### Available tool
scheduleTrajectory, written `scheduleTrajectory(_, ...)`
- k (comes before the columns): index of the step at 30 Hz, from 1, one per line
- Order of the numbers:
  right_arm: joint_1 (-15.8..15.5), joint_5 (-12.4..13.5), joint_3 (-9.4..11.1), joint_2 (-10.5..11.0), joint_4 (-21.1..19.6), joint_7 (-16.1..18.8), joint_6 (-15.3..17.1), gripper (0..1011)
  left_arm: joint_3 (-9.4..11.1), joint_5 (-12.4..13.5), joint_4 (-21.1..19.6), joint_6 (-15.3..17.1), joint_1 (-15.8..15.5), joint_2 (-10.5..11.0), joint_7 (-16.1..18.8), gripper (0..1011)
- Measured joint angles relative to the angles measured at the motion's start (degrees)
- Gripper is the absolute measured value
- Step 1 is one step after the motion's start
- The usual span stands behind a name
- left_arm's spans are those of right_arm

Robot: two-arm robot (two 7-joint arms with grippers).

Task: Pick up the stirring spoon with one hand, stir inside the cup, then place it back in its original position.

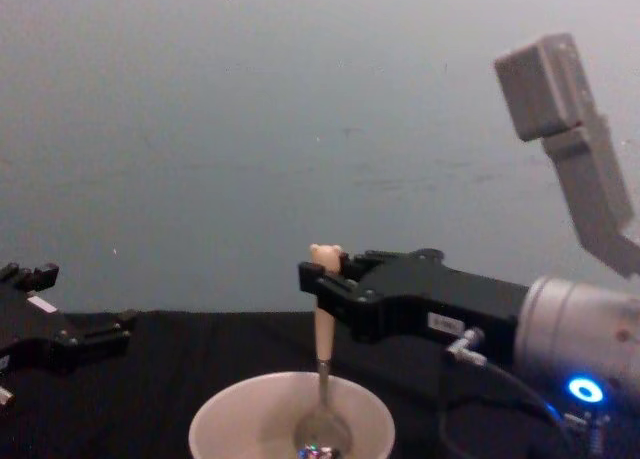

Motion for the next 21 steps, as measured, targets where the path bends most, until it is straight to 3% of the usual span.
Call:
scheduleTrajectory(11,-5.85,1.47,1.09,4.84,-8.37,2.49,1.15,222,0.00,0.00,0.00,0.00,0.00,0.00,0.00,1001)
scheduleTrajectory(21,-6.50,2.09,-1.46,4.45,-9.21,4.17,1.42,222,0.00,0.00,0.00,0.00,0.00,0.00,0.00,1001)
